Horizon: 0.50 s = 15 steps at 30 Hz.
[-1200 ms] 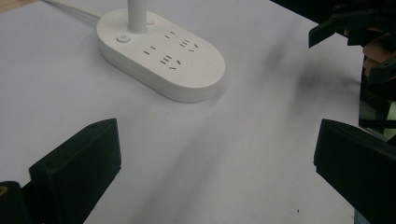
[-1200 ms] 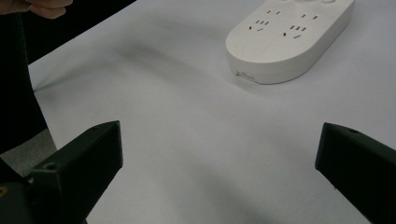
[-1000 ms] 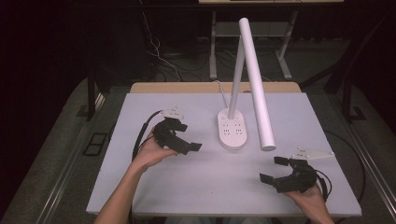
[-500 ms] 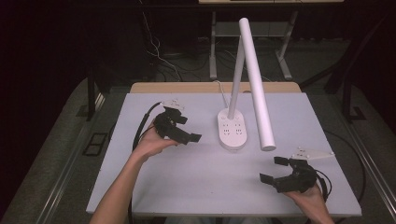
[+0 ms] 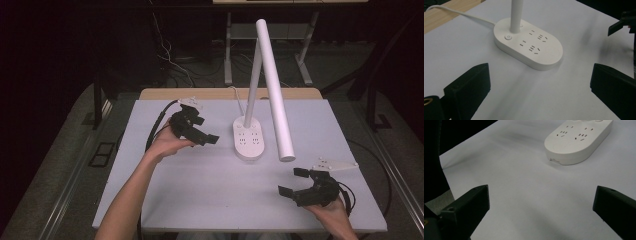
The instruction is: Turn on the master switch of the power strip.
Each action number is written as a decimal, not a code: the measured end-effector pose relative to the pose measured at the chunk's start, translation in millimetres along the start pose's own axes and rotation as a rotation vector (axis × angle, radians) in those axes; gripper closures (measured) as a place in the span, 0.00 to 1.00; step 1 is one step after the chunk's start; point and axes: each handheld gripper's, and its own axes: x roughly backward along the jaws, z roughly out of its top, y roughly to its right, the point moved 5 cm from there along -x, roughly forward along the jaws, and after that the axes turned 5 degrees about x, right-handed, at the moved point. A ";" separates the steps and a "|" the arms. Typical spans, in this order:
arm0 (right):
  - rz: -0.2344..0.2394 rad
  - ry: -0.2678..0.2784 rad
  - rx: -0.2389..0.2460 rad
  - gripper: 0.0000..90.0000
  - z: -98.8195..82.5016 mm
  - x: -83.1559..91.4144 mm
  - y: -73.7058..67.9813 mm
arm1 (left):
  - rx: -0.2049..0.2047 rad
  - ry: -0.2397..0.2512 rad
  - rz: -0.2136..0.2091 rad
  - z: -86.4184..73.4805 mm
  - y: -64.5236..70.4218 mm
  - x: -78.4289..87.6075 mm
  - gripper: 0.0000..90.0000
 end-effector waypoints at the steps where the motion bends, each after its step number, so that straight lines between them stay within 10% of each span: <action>1: 0.001 0.001 -0.005 0.00 0.1 0.1 -0.1 | -0.002 0.000 0.002 1.7 -1.0 -0.3 0.02; 15: 0.000 0.005 -0.011 0.00 -0.2 1.2 1.5 | -0.019 -0.042 0.003 22.7 -5.3 -13.5 0.13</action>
